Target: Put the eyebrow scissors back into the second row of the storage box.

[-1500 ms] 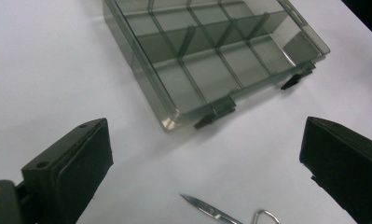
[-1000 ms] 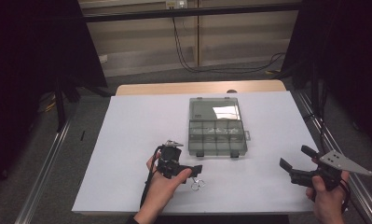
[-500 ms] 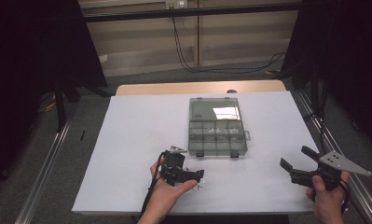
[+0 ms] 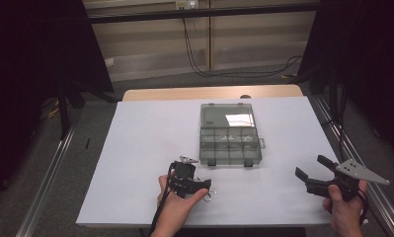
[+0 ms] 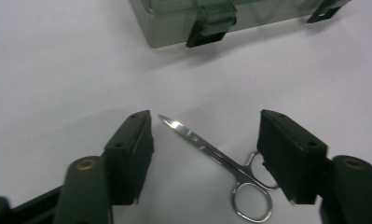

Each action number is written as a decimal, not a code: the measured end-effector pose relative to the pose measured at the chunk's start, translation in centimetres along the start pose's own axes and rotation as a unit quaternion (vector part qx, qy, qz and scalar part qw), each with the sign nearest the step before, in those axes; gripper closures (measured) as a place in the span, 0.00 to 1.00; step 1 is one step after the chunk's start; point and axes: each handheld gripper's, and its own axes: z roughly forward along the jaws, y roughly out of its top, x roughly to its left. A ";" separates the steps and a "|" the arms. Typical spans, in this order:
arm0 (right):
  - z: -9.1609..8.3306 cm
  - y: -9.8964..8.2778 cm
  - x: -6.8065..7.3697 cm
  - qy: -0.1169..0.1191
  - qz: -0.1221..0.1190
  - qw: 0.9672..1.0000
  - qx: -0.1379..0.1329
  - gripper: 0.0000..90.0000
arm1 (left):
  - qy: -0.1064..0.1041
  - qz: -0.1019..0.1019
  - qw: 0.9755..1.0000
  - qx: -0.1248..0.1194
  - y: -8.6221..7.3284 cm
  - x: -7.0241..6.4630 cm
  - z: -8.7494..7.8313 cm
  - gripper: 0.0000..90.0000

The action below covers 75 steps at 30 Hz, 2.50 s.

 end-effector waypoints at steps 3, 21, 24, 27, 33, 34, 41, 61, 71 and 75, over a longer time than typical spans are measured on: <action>0.1 -0.1 0.2 0.002 -0.003 1.000 0.004 0.07 | -0.002 -0.004 1.000 0.002 0.0 -0.2 0.1 0.48; 0.5 -0.3 0.3 -0.009 0.009 1.000 0.017 0.07 | 0.098 0.078 0.992 -0.017 -1.4 -3.0 1.3 0.66; 0.4 -0.3 0.3 -0.013 0.015 1.000 0.018 0.07 | 0.094 0.088 0.992 -0.013 -1.4 -3.1 1.2 0.71; 0.4 -0.3 0.2 -0.016 0.013 1.000 0.018 0.07 | 0.089 0.084 0.992 -0.009 -1.3 -3.1 1.1 0.76; 0.3 -0.3 0.1 -0.019 0.016 1.000 0.018 0.07 | 0.072 0.069 0.995 -0.010 -1.1 -2.0 0.7 0.85; 0.3 -0.3 0.0 -0.019 0.015 1.000 0.017 0.07 | 0.069 0.063 0.996 -0.010 -1.1 -1.7 0.6 0.86; 0.3 -0.4 0.0 -0.020 0.015 0.999 0.020 0.07 | 0.063 0.066 0.996 -0.006 -1.2 -0.7 0.2 0.90; 0.4 -0.6 -0.1 -0.022 0.014 0.999 0.024 0.08 | 0.073 0.092 0.993 0.019 -1.2 0.4 -0.5 0.81; 0.7 -0.7 0.1 -0.019 0.014 0.999 0.027 0.08 | 0.007 0.053 0.999 0.009 -1.1 2.7 -0.8 0.95; 0.7 -0.7 0.1 -0.019 0.014 0.999 0.026 0.08 | -0.013 0.048 0.999 0.011 -0.8 2.7 -1.0 0.96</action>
